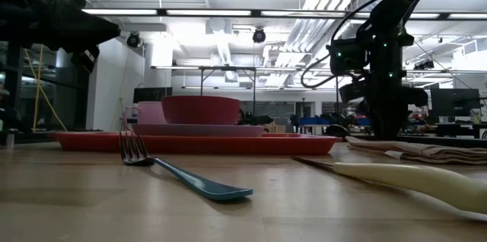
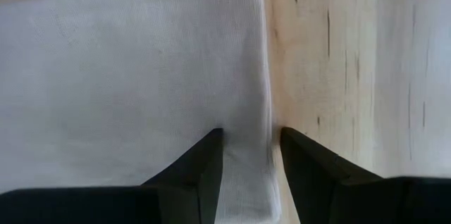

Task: Set up tray
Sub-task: Put the white table napkin on the red serving tray to the right of the purple plate

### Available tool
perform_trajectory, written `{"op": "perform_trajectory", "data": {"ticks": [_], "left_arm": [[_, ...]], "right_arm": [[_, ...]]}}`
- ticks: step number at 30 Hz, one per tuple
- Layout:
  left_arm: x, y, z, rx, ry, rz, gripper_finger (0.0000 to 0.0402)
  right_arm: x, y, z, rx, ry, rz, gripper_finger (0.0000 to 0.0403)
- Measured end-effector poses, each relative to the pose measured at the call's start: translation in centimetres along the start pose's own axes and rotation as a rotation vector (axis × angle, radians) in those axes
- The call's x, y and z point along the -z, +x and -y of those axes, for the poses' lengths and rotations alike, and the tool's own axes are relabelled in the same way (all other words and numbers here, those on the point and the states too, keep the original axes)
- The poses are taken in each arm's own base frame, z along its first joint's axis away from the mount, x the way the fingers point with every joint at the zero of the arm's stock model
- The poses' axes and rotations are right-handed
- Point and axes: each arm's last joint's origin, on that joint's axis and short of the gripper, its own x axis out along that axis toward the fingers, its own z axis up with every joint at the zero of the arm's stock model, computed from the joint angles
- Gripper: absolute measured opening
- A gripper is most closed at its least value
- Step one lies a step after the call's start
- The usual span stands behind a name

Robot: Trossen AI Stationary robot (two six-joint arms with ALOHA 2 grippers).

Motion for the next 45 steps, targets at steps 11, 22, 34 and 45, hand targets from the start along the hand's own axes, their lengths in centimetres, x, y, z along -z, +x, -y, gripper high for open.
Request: {"op": "perform_trajectory", "data": {"ticks": [11,22,34,45], "left_arm": [[0.0,0.0,0.0,0.0,0.002,0.0,0.0065],[0.0,0.0,0.0,0.0,0.002,0.0,0.0065],[0.0,0.0,0.0,0.0,-0.001,0.0,0.0065],[0.0,0.0,0.0,0.003,-0.001,-0.002,0.0065]], "right_arm": [[0.0,0.0,0.1,0.015,0.002,0.002,0.0031],[0.1,0.1,0.2,0.062,0.039,-0.022,0.0003],[-1.8,-2.8,0.8,0.095,0.034,0.041,0.0],[-4.3,-7.0,1.5,0.101,-0.061,0.107,0.0]]}}
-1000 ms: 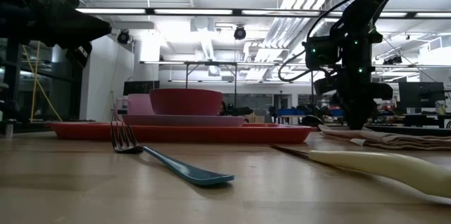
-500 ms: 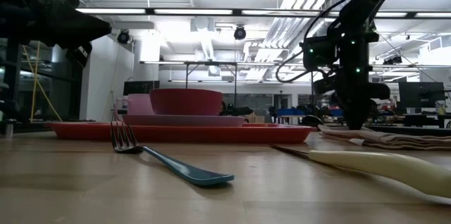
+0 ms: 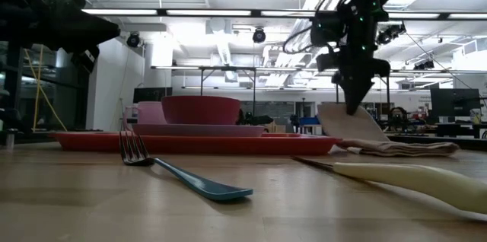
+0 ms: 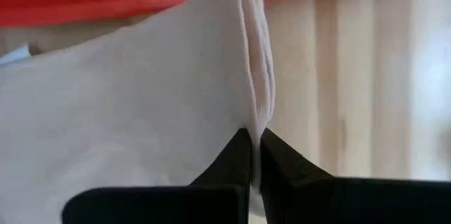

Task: Set up tray
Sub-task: Put the white table napkin on the red serving tray to the right of the purple plate

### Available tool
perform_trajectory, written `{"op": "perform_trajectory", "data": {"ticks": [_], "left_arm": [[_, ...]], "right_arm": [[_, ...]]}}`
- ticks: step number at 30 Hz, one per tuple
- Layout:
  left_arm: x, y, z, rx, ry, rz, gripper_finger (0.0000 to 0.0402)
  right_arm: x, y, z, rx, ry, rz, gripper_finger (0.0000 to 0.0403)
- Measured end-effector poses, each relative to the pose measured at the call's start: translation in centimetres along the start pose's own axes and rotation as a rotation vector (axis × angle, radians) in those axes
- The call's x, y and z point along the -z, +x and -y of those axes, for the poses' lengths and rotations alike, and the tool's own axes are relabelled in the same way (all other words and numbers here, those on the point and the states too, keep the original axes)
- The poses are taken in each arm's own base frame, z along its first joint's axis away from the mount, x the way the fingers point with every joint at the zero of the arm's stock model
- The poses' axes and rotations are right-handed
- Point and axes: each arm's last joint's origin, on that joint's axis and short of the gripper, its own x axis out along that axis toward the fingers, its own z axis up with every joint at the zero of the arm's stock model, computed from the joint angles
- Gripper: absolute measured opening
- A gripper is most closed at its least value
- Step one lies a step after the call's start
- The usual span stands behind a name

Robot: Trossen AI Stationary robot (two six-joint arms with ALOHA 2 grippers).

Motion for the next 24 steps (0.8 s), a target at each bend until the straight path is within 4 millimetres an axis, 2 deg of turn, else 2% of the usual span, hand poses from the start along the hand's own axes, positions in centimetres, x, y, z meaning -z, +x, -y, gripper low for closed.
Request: {"op": "perform_trajectory", "data": {"ticks": [6,18,24], "left_arm": [[0.0,0.0,0.0,0.0,0.0,0.0,0.0065],[0.0,0.0,0.0,0.0,0.0,-0.001,0.0065],[0.0,0.0,0.0,0.0,0.0,0.0,0.0065]], "right_arm": [[-0.7,-0.8,-0.5,-0.037,-0.046,0.028,0.0],[-3.0,-1.0,-3.5,-0.051,-0.25,0.166,0.0],[-3.0,-1.0,-3.8,-0.027,-0.295,0.145,0.0]]}}
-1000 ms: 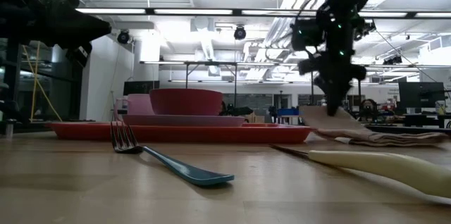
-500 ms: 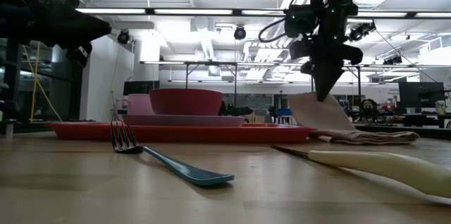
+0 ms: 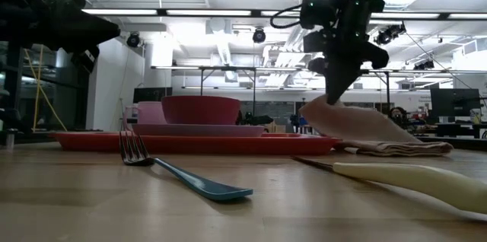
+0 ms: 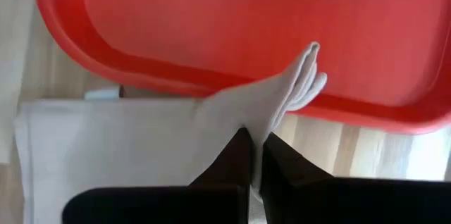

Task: Set up tray
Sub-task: Put the white table napkin on the red serving tray to the right of the purple plate

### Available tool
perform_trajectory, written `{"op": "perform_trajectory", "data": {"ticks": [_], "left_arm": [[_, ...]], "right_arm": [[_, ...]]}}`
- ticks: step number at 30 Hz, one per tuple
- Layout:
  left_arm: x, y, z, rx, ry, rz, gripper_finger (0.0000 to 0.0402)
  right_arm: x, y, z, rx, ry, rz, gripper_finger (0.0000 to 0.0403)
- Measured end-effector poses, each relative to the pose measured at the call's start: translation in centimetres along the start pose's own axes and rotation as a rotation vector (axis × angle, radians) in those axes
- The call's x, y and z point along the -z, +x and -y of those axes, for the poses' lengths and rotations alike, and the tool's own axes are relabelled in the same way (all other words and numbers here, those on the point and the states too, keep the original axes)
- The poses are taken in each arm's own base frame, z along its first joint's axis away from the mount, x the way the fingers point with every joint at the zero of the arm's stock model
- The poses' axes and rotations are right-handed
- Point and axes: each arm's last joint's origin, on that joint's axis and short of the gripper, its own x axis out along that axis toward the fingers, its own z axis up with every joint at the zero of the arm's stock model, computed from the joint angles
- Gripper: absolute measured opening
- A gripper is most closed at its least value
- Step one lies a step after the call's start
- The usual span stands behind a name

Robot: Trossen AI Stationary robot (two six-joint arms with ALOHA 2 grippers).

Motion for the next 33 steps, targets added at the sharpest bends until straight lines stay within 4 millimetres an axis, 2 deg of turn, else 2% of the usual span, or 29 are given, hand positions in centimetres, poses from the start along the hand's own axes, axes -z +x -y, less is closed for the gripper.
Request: {"op": "perform_trajectory", "data": {"ticks": [7,23,33], "left_arm": [[0.0,0.0,0.0,0.0,0.0,0.0,0.0065],[0.0,0.0,0.0,0.0,0.0,0.0,0.0065],[0.0,0.0,0.0,0.0,-0.001,0.001,0.0065]], "right_arm": [[0.9,-0.8,-0.3,-0.029,-0.044,-0.047,0.0],[2.3,-7.3,-2.2,-0.04,-0.126,0.167,0.0],[1.7,-7.8,-2.2,-0.02,-0.222,0.274,0.0]]}}
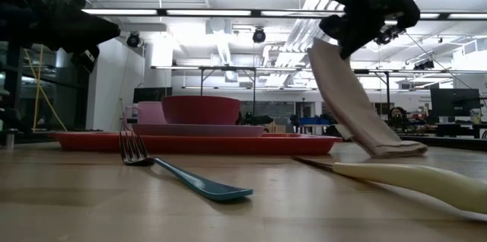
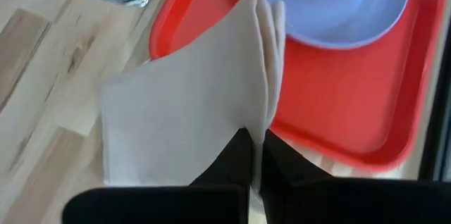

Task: Set up tray
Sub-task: Put the white table napkin on the red serving tray to the right of the purple plate

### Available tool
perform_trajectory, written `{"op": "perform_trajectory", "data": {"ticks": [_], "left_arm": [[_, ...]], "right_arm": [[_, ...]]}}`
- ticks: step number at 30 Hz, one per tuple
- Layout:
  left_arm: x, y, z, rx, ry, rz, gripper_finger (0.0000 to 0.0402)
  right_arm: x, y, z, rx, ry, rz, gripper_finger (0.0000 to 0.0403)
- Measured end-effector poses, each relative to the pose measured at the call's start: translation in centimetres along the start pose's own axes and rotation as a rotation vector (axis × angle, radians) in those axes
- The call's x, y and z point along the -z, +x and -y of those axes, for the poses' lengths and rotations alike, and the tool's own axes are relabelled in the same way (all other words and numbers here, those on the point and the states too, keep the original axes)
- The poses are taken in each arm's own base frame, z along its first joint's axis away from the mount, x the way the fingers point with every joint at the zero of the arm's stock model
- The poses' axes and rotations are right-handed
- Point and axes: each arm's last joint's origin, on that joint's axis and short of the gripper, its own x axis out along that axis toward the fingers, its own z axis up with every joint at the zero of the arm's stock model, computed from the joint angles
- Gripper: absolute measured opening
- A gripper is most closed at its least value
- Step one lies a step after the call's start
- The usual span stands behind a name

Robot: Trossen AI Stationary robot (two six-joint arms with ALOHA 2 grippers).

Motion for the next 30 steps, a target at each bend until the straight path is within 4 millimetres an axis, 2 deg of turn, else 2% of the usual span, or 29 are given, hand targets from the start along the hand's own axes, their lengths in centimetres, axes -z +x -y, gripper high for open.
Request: {"op": "perform_trajectory", "data": {"ticks": [7,12,17,30], "left_arm": [[0.0,0.0,0.0,0.0,-0.007,0.0,0.0065],[0.0,0.0,0.0,0.0,-0.007,0.0,0.0065],[0.0,0.0,0.0,0.0,-0.007,0.0,0.0065],[0.0,0.0,0.0,0.0,-0.007,0.0,0.0065]], "right_arm": [[-1.0,0.7,0.0,0.001,-0.036,0.056,0.0],[-1.6,2.2,0.2,-0.02,-0.032,0.061,0.0],[-1.8,4.2,1.5,0.008,0.052,0.073,0.0],[0.2,9.6,5.1,0.083,0.208,-0.037,0.0]]}}
